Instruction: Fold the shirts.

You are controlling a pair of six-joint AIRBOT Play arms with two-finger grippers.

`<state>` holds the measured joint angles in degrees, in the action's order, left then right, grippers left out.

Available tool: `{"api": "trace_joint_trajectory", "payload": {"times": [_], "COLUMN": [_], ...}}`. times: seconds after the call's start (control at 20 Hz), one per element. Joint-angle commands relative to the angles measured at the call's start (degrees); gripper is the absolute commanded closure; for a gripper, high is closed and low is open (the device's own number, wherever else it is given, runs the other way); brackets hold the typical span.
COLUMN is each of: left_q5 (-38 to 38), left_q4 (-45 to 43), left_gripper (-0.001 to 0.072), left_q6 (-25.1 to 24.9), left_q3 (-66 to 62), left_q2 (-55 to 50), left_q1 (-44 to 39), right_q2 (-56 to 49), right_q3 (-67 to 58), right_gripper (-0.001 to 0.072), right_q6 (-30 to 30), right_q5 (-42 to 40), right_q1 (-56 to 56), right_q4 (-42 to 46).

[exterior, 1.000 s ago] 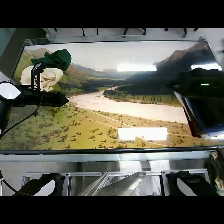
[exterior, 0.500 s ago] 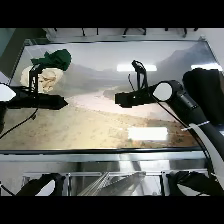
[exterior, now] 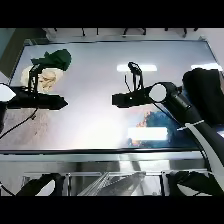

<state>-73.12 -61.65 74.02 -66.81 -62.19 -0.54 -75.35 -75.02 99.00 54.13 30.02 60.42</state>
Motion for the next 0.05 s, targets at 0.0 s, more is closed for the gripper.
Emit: {"api": "trace_joint_trajectory", "payload": {"times": [0.0], "left_q5": [-0.4], "left_q4": [-0.1], "left_gripper": [0.0687], "left_q6": [0.0], "left_q3": [0.0], "left_q2": [0.0], "left_q1": [0.0], "right_q2": [-0.1], "right_q3": [0.0], "right_gripper": [0.0687], "right_q6": [0.0], "right_q5": [-0.1], "right_q1": [0.1], "right_q4": [0.0]}}
